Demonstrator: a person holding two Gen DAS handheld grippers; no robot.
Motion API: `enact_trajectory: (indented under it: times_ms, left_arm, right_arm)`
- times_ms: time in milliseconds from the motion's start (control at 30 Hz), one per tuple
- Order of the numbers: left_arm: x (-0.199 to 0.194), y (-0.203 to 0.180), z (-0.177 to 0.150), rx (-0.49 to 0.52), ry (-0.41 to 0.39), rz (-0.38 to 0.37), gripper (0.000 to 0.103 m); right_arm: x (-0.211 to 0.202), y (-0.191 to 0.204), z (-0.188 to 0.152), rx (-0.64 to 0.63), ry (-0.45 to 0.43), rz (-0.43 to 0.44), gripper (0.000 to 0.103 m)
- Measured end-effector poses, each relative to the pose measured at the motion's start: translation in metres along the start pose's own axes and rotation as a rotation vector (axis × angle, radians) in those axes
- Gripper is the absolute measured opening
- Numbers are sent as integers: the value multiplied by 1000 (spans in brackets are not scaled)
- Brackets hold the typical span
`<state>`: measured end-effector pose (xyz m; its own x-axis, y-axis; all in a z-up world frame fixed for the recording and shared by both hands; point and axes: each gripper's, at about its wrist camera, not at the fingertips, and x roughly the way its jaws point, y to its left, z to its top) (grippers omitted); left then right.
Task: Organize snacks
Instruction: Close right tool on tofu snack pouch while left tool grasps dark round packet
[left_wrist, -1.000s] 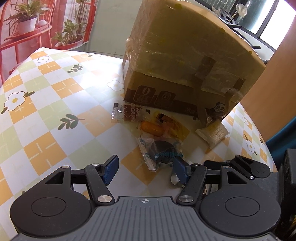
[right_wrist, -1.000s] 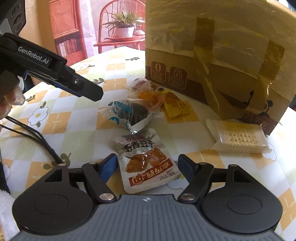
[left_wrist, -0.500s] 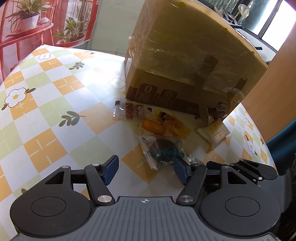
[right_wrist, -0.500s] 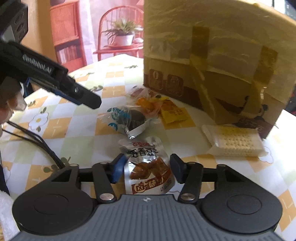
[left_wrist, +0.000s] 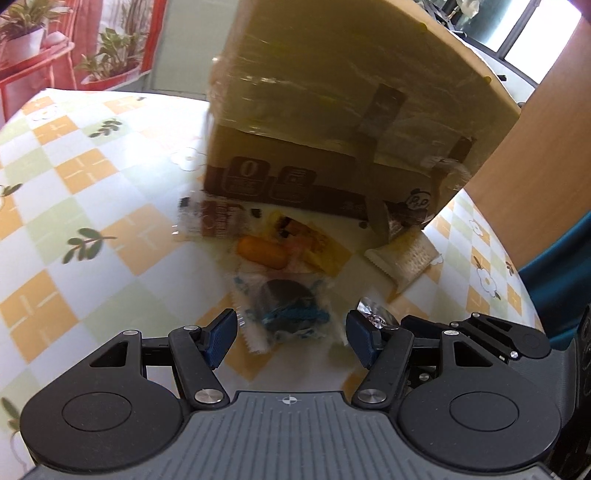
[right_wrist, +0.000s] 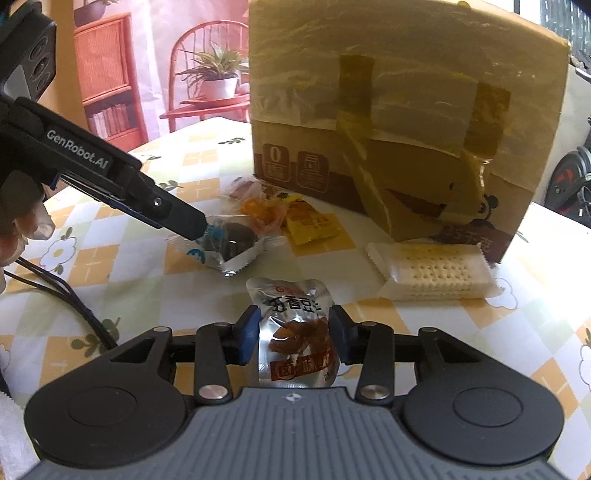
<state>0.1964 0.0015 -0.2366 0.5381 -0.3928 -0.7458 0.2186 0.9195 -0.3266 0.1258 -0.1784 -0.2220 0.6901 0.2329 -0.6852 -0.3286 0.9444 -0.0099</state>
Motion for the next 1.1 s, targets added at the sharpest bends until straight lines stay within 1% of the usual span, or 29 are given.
enact_trajectory:
  times_ms: [100, 300, 333, 400, 433, 467, 500, 533, 600, 667, 900, 1033, 1100]
  left_arm:
    - [10, -5, 2, 0, 6, 4, 68]
    - [26, -5, 7, 8, 8, 65, 70]
    - [29, -3, 8, 2, 12, 61, 72]
    - [31, -2, 7, 4, 5, 53, 73]
    - [30, -3, 6, 21, 3, 58, 71]
    - [29, -4, 5, 35, -1, 48, 63]
    - [28, -4, 3, 36, -6, 30, 58]
    - [26, -5, 2, 39, -15, 25, 56]
    - [23, -6, -2, 52, -23, 24, 55]
    - [21, -4, -6, 34, -22, 20, 55]
    - [16, 9, -12, -31, -28, 2, 55]
    - [15, 10, -13, -33, -32, 1, 55]
    - [15, 10, -14, -35, -33, 0, 55]
  right_arm:
    - [-1, -5, -1, 23, 3, -19, 43]
    - [-5, -15, -1, 61, 12, -56, 43]
    - [-6, -16, -2, 69, 12, -58, 43]
    - [-8, -19, -2, 87, 13, -66, 43]
    - [-8, -20, -2, 92, 13, -69, 43]
    - [-8, -21, -2, 96, 13, -72, 43]
    - [-8, -21, -2, 98, 14, -75, 44]
    - [-8, -21, -1, 97, 15, -78, 44]
    - [-9, -19, 0, 87, 18, -89, 47]
    - [-8, -18, 2, 77, 26, -98, 50]
    - [-12, -9, 8, 33, -2, -99, 50]
    - [-12, -5, 11, 5, -19, -80, 49]
    - [-10, -4, 12, 3, -9, -67, 48]
